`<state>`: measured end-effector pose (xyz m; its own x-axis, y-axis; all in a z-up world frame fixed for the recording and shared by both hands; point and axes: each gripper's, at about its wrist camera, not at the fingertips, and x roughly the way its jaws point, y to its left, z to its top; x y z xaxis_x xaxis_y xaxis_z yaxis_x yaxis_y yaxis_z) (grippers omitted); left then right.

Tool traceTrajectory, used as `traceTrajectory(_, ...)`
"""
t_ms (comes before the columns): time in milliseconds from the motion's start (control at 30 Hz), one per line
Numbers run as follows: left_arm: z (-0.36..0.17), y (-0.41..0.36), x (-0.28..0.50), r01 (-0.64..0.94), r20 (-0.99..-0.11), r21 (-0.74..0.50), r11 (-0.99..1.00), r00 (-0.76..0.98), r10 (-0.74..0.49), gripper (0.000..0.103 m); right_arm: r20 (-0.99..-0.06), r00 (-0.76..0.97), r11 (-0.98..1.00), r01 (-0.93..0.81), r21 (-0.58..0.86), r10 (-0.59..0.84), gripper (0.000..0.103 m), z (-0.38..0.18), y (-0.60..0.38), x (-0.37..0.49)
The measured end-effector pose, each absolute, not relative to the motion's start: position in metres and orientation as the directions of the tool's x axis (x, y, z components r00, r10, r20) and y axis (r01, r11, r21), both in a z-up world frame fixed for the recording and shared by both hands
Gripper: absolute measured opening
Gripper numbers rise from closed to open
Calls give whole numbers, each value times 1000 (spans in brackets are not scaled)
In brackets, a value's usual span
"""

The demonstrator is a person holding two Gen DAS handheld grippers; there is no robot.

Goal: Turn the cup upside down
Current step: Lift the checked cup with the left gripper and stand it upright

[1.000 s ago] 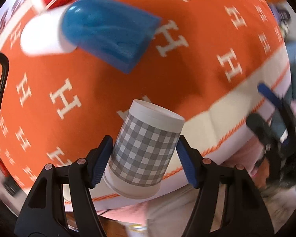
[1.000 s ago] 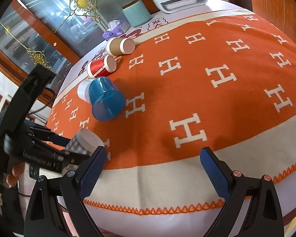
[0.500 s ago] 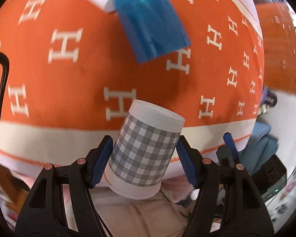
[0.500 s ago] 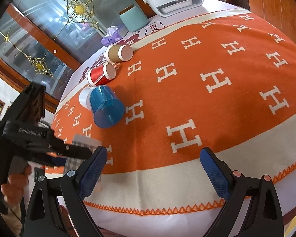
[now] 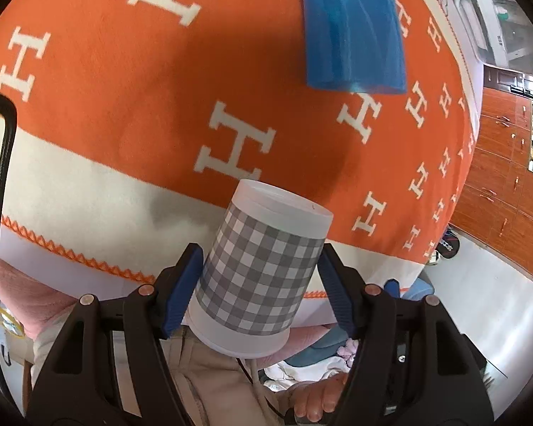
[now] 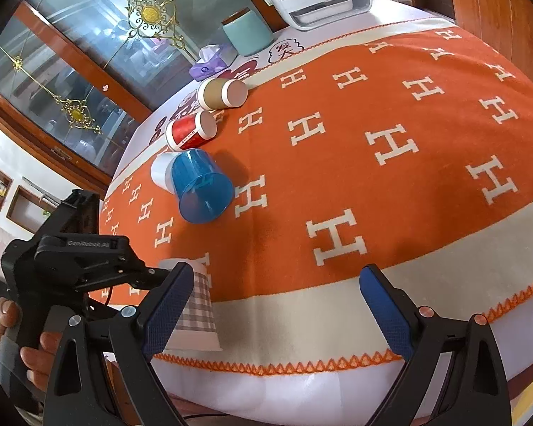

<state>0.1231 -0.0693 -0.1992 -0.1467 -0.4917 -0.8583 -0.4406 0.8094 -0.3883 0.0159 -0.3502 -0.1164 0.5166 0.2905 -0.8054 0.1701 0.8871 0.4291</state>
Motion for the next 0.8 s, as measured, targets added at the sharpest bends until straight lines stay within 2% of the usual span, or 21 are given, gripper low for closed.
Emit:
traceTrajectory(433,-216,-95,121,-359,-887,-356,863,-159,-433,65,-815,498,888,171,427,296,96,-122,-347,11)
traceTrajectory(800,-203,-100,119,-265,-898,-364,893,-155,-412,67,-813,497,890,156,428,304,96,-121,-341,7)
